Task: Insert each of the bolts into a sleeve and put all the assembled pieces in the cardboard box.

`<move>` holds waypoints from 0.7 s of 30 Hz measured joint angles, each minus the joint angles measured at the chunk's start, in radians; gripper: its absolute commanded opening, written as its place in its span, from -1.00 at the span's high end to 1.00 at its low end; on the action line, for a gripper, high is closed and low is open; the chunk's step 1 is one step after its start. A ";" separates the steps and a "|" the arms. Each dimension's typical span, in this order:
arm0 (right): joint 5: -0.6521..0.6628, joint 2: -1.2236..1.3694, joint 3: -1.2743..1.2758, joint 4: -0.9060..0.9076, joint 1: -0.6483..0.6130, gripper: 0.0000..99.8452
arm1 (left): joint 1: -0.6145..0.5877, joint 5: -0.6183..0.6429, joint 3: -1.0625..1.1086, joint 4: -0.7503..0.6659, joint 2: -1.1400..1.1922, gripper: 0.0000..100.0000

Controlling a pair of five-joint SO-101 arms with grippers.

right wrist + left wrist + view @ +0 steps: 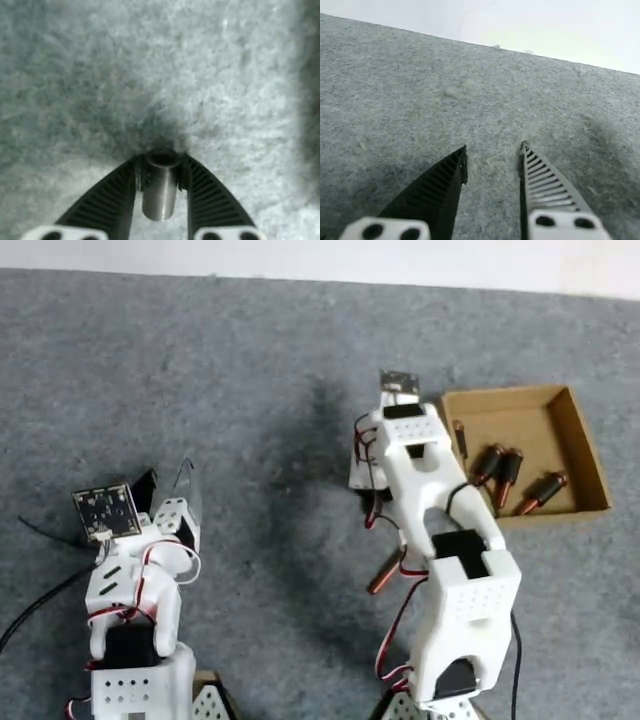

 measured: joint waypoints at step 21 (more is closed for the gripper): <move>0.000 -0.006 -0.009 0.058 -0.055 0.81 | 0.009 0.000 0.000 0.000 0.000 0.68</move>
